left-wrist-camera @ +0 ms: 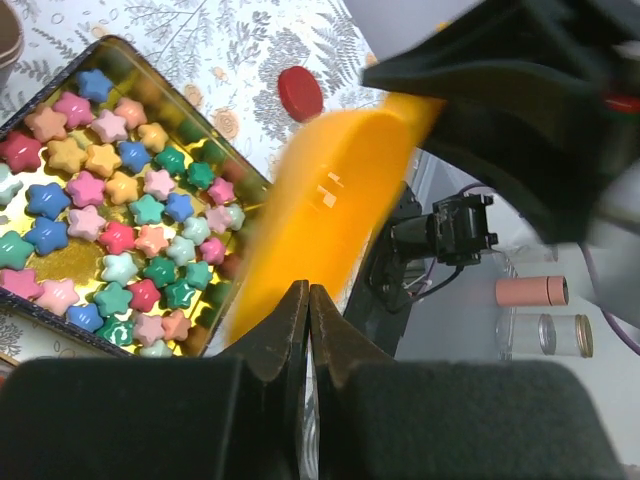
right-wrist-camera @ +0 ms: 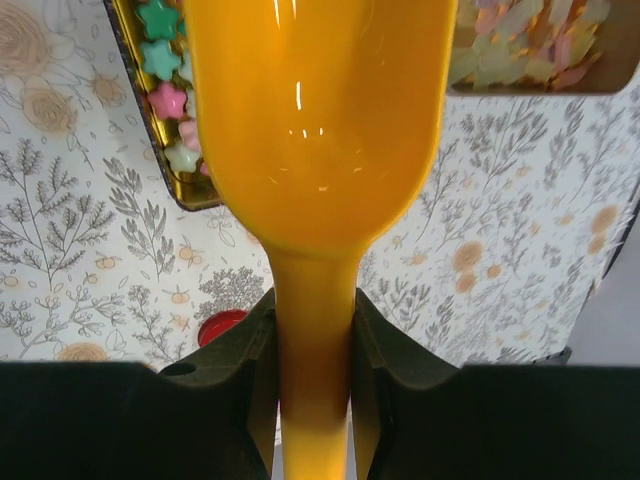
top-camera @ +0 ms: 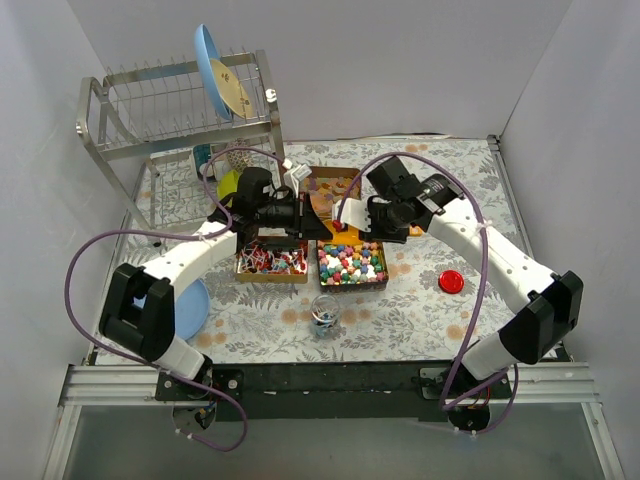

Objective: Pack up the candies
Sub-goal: Adjust the spatula.

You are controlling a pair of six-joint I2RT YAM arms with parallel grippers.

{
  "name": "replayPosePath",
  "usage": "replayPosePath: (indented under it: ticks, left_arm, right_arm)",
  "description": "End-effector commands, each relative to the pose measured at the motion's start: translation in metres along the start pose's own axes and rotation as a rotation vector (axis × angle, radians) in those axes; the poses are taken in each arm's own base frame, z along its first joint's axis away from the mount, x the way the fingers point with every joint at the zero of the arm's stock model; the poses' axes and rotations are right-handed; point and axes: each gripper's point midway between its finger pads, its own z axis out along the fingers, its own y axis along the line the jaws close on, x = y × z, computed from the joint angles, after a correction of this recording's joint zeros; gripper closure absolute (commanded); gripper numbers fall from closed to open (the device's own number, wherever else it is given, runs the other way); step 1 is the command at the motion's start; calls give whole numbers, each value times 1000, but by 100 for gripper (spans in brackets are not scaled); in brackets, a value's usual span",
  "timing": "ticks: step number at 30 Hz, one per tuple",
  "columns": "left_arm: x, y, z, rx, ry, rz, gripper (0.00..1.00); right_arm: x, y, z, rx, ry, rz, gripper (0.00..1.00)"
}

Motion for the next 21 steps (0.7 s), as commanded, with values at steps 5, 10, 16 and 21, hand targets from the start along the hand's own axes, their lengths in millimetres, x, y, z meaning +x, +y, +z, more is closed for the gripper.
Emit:
replayPosePath:
  ticks: [5, 10, 16, 21]
  left_arm:
    - [-9, 19, 7, -43, -16, 6, 100]
    - [-13, 21, -2, -72, -41, 2, 100]
    - [-14, 28, -34, -257, -125, 41, 100]
    - [26, 58, -47, -404, -76, -51, 100]
  right_arm:
    - [-66, -4, -56, 7, -253, -44, 99]
    - [-50, -4, -48, 24, -177, -54, 99]
    - [-6, -4, -22, 41, 26, -181, 99]
    - [18, -16, -13, 27, 187, -286, 99]
